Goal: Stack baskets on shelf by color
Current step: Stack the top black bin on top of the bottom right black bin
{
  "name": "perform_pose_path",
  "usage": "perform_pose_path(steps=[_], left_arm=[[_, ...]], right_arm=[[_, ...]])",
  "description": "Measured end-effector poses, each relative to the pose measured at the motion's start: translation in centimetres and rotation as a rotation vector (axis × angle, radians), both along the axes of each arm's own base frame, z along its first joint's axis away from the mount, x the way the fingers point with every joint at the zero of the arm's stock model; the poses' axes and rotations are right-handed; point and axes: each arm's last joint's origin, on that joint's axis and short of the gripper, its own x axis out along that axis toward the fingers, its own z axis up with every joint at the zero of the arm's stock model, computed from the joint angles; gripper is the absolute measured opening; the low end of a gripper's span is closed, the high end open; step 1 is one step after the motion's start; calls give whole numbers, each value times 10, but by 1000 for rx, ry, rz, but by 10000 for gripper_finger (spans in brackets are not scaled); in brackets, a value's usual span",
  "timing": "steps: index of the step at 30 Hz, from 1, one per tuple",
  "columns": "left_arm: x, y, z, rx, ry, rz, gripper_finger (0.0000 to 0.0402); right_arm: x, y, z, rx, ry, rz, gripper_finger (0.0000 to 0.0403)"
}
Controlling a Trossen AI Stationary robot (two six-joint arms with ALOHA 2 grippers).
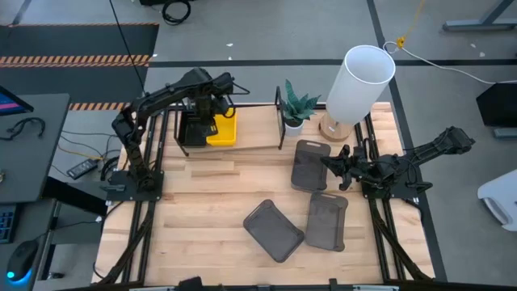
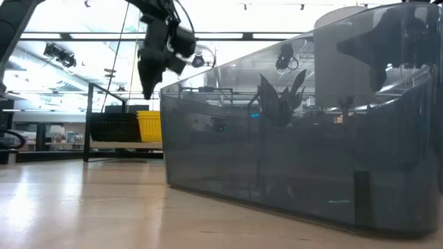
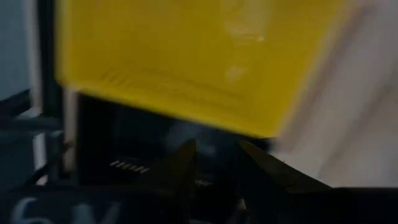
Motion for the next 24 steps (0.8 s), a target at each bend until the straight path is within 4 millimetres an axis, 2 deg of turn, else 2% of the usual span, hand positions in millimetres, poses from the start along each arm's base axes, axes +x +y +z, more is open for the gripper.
perform_pose_path(steps=[5,9,13,17,21,24], left_arm=[[15,-46,36,62,-248,-106,116],[25,-93,66,113,-447,-198,116],[29,-142,84,110,-575,-302,116],[33,-188,93,95,-657,-416,116],[34,-224,94,158,-671,-480,116],[37,-242,81,207,-680,-501,116]], right_arm=[[0,2,0,-11,-3,66,15],[1,2,1,-15,1,80,15],[6,4,8,-45,38,78,15],[16,8,15,-79,138,79,15],[29,12,19,-104,214,80,15],[40,16,19,-120,289,82,15]])
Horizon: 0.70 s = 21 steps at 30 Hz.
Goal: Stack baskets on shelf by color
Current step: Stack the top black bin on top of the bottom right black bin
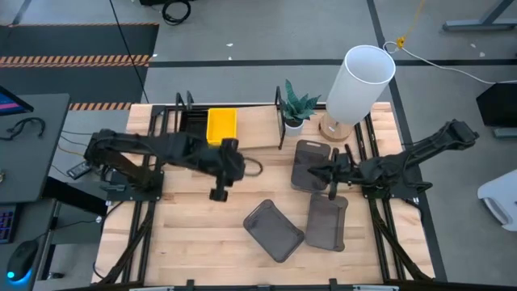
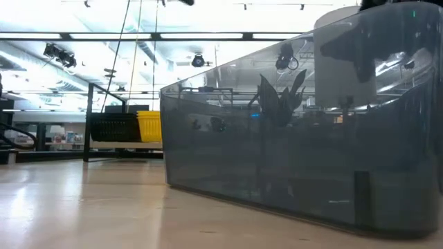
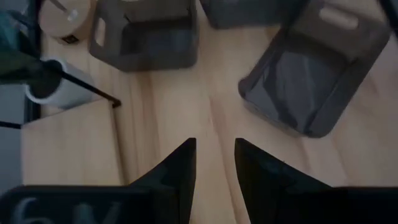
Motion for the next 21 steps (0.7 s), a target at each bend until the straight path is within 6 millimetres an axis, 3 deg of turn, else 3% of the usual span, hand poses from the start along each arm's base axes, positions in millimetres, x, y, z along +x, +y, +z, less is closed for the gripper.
perform_pose_path(steps=[7,13,21], left_arm=[[-16,-26,-45,-9,-52,28,116],[-30,-40,-74,-20,-232,54,116],[-52,-42,-105,5,-471,102,116]], right_arm=[[29,10,4,-37,152,-1,15],[56,20,6,-53,223,24,15],[92,33,-1,-89,436,52,22]])
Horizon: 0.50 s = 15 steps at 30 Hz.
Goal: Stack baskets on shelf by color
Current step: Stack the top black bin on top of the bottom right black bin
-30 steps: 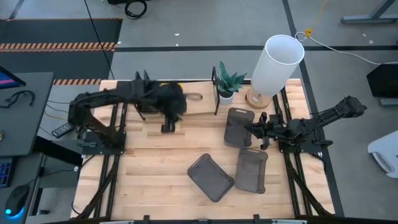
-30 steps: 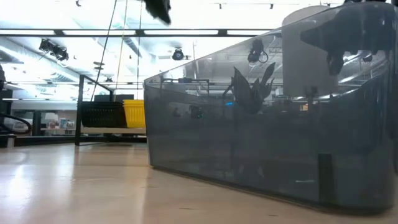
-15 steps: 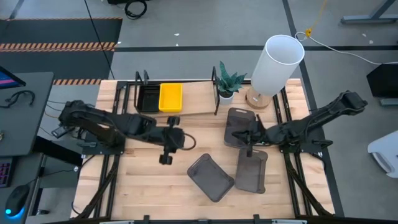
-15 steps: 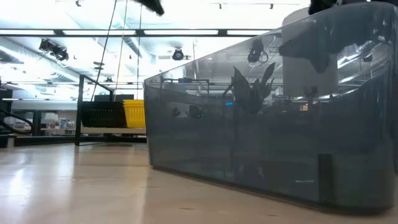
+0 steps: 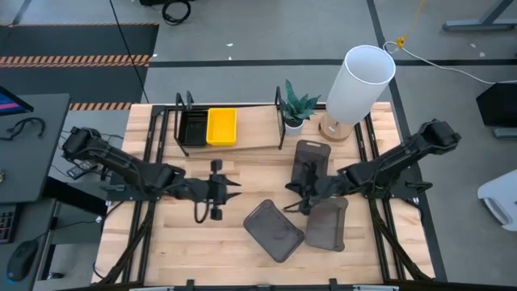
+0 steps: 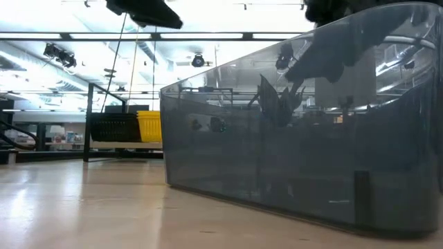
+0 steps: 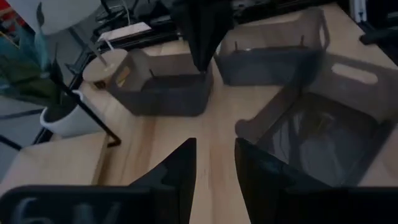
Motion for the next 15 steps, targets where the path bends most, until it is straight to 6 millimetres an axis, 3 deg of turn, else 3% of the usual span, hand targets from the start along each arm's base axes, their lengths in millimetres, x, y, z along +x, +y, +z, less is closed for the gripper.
perform_pose_path(steps=[7,15], left_arm=[[-30,7,4,-12,-115,31,116],[-59,14,8,0,-268,16,116]], right_arm=[[24,-1,5,-44,251,-62,66],[60,4,10,-68,319,67,145]])
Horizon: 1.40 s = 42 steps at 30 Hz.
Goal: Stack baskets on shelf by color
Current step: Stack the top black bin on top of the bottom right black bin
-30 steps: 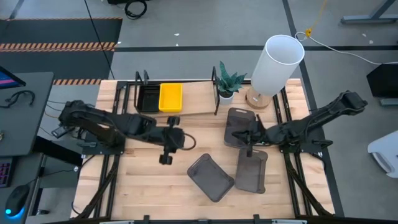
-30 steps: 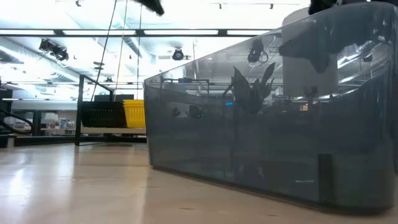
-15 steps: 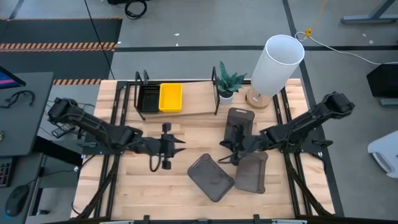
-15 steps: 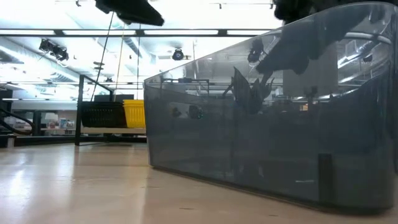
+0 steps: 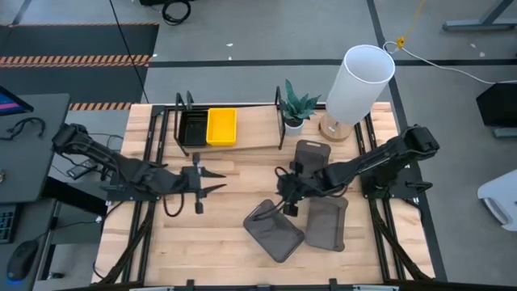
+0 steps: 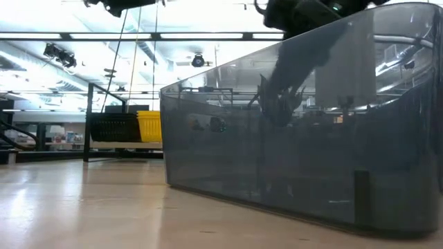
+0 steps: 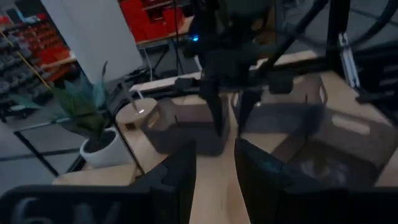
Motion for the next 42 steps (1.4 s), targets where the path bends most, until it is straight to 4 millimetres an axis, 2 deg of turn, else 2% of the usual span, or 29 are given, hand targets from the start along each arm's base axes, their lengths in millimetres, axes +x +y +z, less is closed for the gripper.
perform_pose_path(steps=[4,9,12,15,22,29,37,42], left_arm=[[-11,4,-8,14,-50,-3,116],[-25,11,-14,-17,-109,9,116],[-37,14,-19,-39,-133,6,116],[-49,19,-22,-68,-178,28,116],[-70,31,-35,-90,-277,99,116],[-86,39,-45,-121,-361,109,116],[-95,44,-45,-136,-412,122,116],[-94,44,-46,-173,-417,128,117]], right_arm=[[16,1,4,-6,17,46,173],[22,-4,12,-41,103,53,185],[20,-12,13,-40,187,10,184],[9,-21,10,-37,300,-43,183],[-14,-25,5,-5,516,-152,185],[-23,-24,-9,37,579,-136,185],[-31,-37,-31,34,619,-126,161],[-27,-38,-34,35,586,-83,109]])
